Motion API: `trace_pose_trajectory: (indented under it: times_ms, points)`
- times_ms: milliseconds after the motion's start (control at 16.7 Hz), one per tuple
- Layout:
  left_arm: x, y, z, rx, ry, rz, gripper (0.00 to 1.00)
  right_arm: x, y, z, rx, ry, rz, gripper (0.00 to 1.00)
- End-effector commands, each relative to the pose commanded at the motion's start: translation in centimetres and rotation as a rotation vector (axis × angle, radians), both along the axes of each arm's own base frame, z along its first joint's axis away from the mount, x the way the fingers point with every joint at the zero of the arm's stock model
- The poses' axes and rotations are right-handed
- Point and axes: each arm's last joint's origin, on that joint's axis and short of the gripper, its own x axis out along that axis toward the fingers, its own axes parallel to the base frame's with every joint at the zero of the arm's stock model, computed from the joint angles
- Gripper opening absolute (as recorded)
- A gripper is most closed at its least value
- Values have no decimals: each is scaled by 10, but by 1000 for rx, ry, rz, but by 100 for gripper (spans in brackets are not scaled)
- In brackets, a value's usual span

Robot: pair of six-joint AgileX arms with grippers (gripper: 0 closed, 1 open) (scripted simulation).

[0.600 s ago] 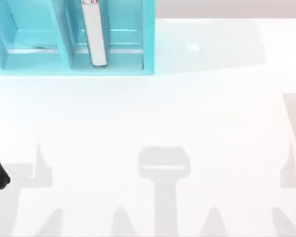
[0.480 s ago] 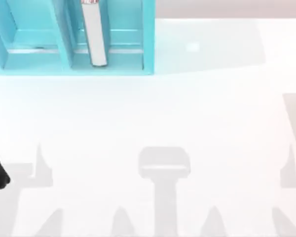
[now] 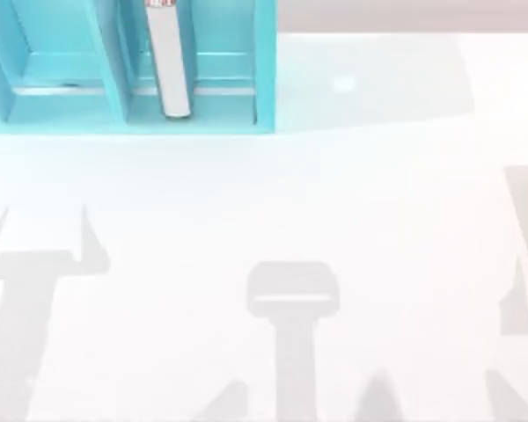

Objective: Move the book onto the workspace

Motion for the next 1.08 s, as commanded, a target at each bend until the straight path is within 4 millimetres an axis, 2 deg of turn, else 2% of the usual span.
trace_pose_trajectory:
  times_ms: [180, 300, 360, 540, 720, 900, 1080]
  points:
    - [38, -12, 31, -34, -39, 11, 100, 0, 0, 0, 0, 0, 0, 100]
    - [76, -26, 35, -45, -16, 16, 100, 0, 0, 0, 0, 0, 0, 100]
    - [97, -34, 30, -45, 9, 16, 100, 0, 0, 0, 0, 0, 0, 100]
    - [157, -66, -9, -25, 114, 9, 100, 0, 0, 0, 0, 0, 0, 100]
    - [197, -98, -64, 6, 206, -12, 100, 0, 0, 0, 0, 0, 0, 100]
    - [216, -123, -115, 32, 265, -40, 100, 0, 0, 0, 0, 0, 0, 100]
    - [223, -138, -148, 53, 305, -62, 100, 0, 0, 0, 0, 0, 0, 100]
